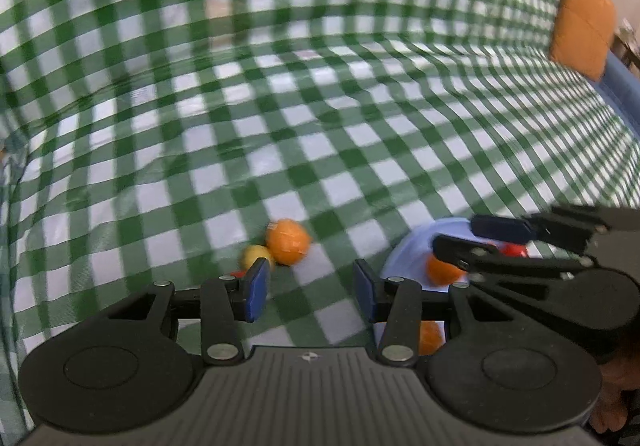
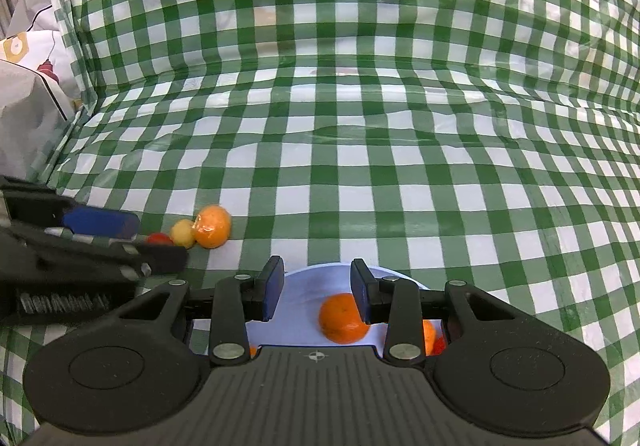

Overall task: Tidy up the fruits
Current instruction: 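Move both open tools back to the remaining fruits, then grasp a red tomato with the left tool while the right tool grasps a small yellow fruit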

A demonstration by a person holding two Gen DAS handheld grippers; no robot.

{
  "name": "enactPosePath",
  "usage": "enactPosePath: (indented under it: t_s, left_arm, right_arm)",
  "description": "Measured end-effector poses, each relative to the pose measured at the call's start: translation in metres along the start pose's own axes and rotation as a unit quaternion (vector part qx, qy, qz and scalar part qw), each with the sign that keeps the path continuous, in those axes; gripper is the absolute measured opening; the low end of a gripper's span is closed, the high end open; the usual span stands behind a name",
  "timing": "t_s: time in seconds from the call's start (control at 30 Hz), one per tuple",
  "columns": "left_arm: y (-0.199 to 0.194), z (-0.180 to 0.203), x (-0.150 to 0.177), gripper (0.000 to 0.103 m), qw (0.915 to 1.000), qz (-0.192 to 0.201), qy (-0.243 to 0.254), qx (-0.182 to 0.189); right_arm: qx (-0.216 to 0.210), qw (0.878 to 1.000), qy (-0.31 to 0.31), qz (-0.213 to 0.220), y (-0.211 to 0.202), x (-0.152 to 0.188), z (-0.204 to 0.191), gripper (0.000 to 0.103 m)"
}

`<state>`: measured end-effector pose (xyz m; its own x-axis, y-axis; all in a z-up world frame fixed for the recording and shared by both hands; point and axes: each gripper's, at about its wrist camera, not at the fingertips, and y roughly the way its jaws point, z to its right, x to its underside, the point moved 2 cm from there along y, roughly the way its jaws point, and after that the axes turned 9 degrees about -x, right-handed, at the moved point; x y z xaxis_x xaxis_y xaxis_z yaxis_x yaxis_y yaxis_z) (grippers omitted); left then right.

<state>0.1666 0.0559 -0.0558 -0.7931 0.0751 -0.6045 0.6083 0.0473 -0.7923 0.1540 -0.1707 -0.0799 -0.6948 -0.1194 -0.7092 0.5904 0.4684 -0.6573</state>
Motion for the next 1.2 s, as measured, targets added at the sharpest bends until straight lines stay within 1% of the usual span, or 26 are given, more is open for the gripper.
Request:
enactPosePath:
  t_s: [0.03, 0.07, 0.1, 0.13, 0.27, 0.37, 0.53, 0.63, 0.73, 0.8, 0.97, 1.03, 1.17, 1.2]
  left_arm:
    - [0.001, -0.01, -0.001, 0.044, 0.9999, -0.001, -0.011, -0.003]
    - [0.002, -0.019, -0.002, 0.038, 0.9998, -0.002, -0.02, -0.007]
    - [0.003, -0.029, -0.004, 0.037, 0.9995, -0.003, -0.03, -0.011]
    - [0.004, -0.04, -0.005, 0.033, 0.999, -0.004, -0.041, -0.014]
    - [0.003, -0.076, -0.008, 0.033, 0.9966, -0.005, -0.078, -0.025]
    - [0.006, -0.092, -0.006, 0.033, 0.9949, -0.01, -0.097, -0.029]
    - [0.02, -0.097, 0.002, 0.033, 0.994, -0.029, -0.102, -0.025]
    - [0.026, -0.098, 0.004, 0.033, 0.9939, -0.036, -0.103, -0.018]
    - [0.028, -0.103, 0.001, 0.033, 0.993, -0.035, -0.113, -0.011]
    - [0.029, -0.107, 0.001, 0.033, 0.9921, -0.035, -0.12, -0.01]
    - [0.035, -0.11, 0.002, 0.033, 0.9913, -0.044, -0.124, -0.008]
    - [0.039, -0.107, 0.002, 0.033, 0.9916, -0.048, -0.12, -0.002]
    - [0.047, -0.093, 0.002, 0.038, 0.993, -0.062, -0.098, 0.022]
    - [0.049, -0.089, 0.002, 0.04, 0.9932, -0.065, -0.093, 0.028]
  right_arm:
    - [0.0, 1.0, 0.0, 0.002, 0.0, 0.0, -0.001, 0.039]
    - [0.0, 1.0, 0.001, 0.003, 0.004, -0.002, -0.004, 0.039]
    - [0.0, 1.0, 0.002, 0.003, 0.004, -0.002, -0.004, 0.039]
    - [-0.001, 1.0, 0.004, 0.004, 0.005, -0.002, -0.005, 0.038]
    - [-0.007, 1.0, 0.001, 0.006, 0.007, -0.004, -0.009, 0.039]
    - [-0.014, 1.0, 0.002, 0.008, 0.012, -0.006, -0.014, 0.038]
    - [-0.038, 0.999, -0.001, 0.005, 0.022, -0.005, -0.027, 0.037]
    - [-0.072, 0.997, -0.009, -0.004, 0.028, -0.004, -0.042, 0.038]
    - [-0.124, 0.991, -0.037, -0.019, 0.034, -0.001, -0.064, 0.038]
    - [-0.161, 0.984, -0.064, -0.036, 0.039, 0.003, -0.081, 0.038]
    - [-0.212, 0.967, -0.124, -0.073, 0.049, 0.019, -0.112, 0.039]
    - [-0.218, 0.961, -0.143, -0.09, 0.056, 0.026, -0.122, 0.039]
    - [-0.207, 0.954, -0.186, -0.109, 0.066, 0.039, -0.136, 0.038]
    - [-0.2, 0.953, -0.198, -0.114, 0.067, 0.042, -0.138, 0.03]
